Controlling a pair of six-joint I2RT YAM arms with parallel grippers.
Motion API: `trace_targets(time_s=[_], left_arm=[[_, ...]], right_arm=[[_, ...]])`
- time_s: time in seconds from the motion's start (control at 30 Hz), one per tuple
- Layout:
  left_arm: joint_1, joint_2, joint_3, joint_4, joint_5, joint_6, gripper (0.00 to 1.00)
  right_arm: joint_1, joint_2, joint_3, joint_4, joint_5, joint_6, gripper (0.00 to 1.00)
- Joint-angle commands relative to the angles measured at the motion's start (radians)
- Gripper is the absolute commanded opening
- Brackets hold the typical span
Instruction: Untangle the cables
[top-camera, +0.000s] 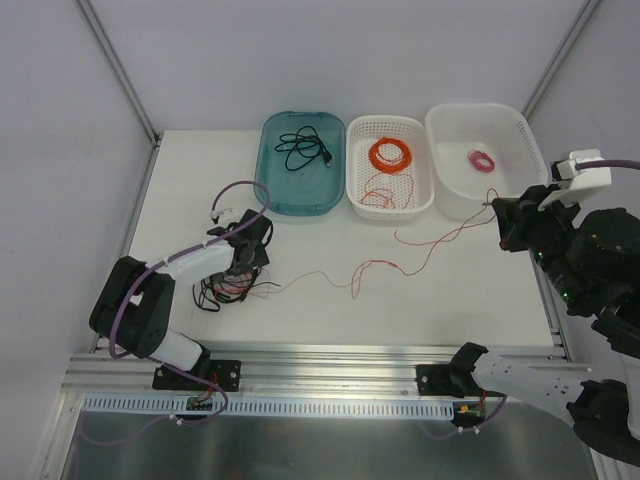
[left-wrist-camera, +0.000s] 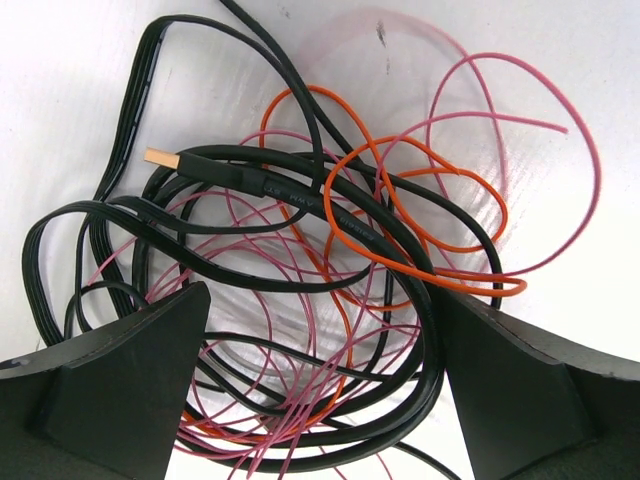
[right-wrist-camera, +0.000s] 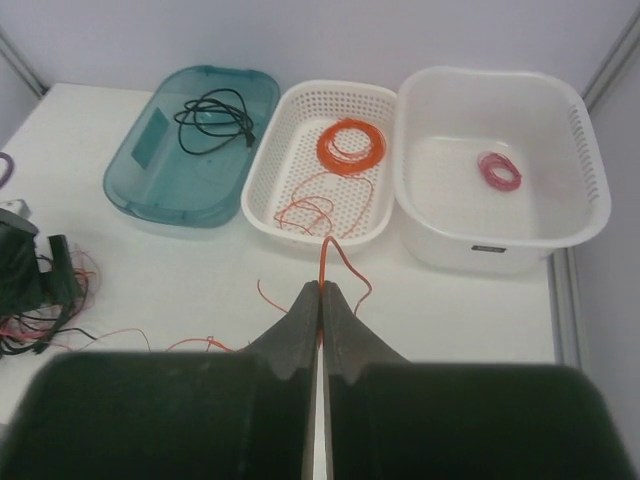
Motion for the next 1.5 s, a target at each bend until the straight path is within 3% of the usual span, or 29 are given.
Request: trace_targets(time_s=[0.0, 0.2, 0.33, 0.6, 0.73, 0.9, 1.13, 1.33, 1.47], left_arm=[[0.040, -0.039, -0.032, -0.020, -0.010, 0.031, 0.95], [0.059, -0.153, -0.043, -0.017, 0.048, 0.043, 0.96], [0.059, -0.263, -0.040, -0.018, 0.105, 0.099, 0.98], [0.059, -0.499, -0.020, -0.020, 0.261, 0.226, 0.99], [0.060, -0.599, -0.012, -0.020, 0.365, 0.278, 0.99], [0.059, -0.711, 0.006, -0.021, 0.494, 0.364, 0.99], [0.059, -0.823, 0.032, -0.026, 0.525, 0.491, 0.99], [0.059, -0.911, -0.015, -0.026, 0.467, 0.596, 0.99], [0.059, -0.946, -0.089, -0.009, 0.444, 0.625, 0.99]], right_arm=[[0.003, -0.014, -0.040, -0.010, 0.121, 0.000, 0.01], [0.002, -0.044, -0.204, -0.010, 0.118, 0.054, 0.01], [-0.052, -0.040, -0.450, 0.037, 0.068, 0.120, 0.01], [-0.257, 0.020, -0.798, 0.283, -0.351, 0.226, 0.01], [-0.253, 0.101, -0.804, 0.350, -0.570, 0.243, 0.01], [-0.205, 0.135, -0.612, 0.337, -0.649, 0.217, 0.01], [-0.194, 0.157, -0.441, 0.349, -0.738, 0.210, 0.01], [-0.196, 0.141, -0.601, 0.401, -0.637, 0.221, 0.01], [-0.194, 0.169, -0.813, 0.490, -0.626, 0.250, 0.01]])
